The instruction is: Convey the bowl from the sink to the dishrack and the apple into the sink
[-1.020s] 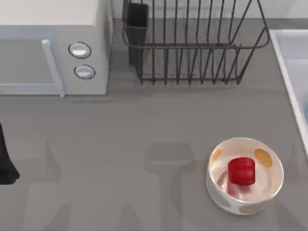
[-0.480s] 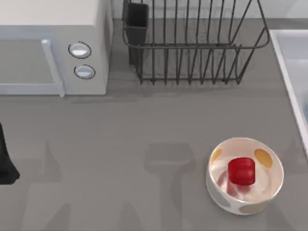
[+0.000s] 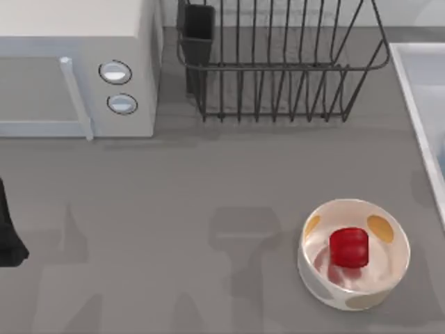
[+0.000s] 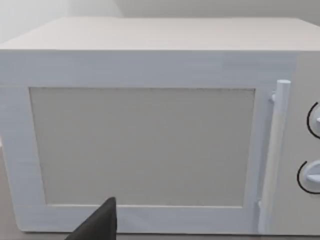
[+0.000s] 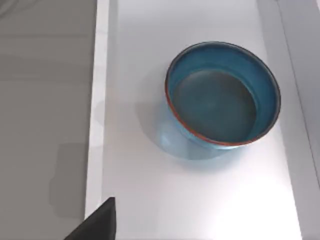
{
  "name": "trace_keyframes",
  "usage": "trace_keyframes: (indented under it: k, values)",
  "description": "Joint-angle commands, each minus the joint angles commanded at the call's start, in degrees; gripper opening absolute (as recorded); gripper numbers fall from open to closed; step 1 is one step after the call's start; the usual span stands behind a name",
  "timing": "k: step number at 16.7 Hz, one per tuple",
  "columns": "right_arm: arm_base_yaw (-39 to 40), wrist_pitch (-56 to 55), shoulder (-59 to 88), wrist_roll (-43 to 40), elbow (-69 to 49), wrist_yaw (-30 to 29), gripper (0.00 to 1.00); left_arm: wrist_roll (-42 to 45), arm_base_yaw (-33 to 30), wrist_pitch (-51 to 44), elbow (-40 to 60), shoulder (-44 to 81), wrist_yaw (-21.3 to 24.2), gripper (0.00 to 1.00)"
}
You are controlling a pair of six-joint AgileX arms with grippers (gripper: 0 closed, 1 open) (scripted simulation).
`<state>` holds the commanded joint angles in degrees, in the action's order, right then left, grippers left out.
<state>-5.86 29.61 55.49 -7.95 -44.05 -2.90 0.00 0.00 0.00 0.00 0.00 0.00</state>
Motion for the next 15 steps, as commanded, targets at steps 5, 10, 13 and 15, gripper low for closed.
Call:
trace_keyframes:
  k: [5,10,13,15]
  values:
    - [-4.45,17.34,31.84,-5.01,-24.36,-1.89,1.0,0.0,0.0,0.0,0.0,0.0,0.0,1.0]
    - [-9.16,31.53,60.39,-9.2,-50.26,-1.9,1.0,0.0,0.0,0.0,0.0,0.0,0.0,1.0]
    - [-11.8,37.01,73.59,-10.87,-65.33,-0.52,1.0,0.0,0.0,0.0,0.0,0.0,0.0,1.0]
    - [-13.38,39.42,80.56,-11.65,-74.34,0.81,1.0,0.0,0.0,0.0,0.0,0.0,0.0,1.0]
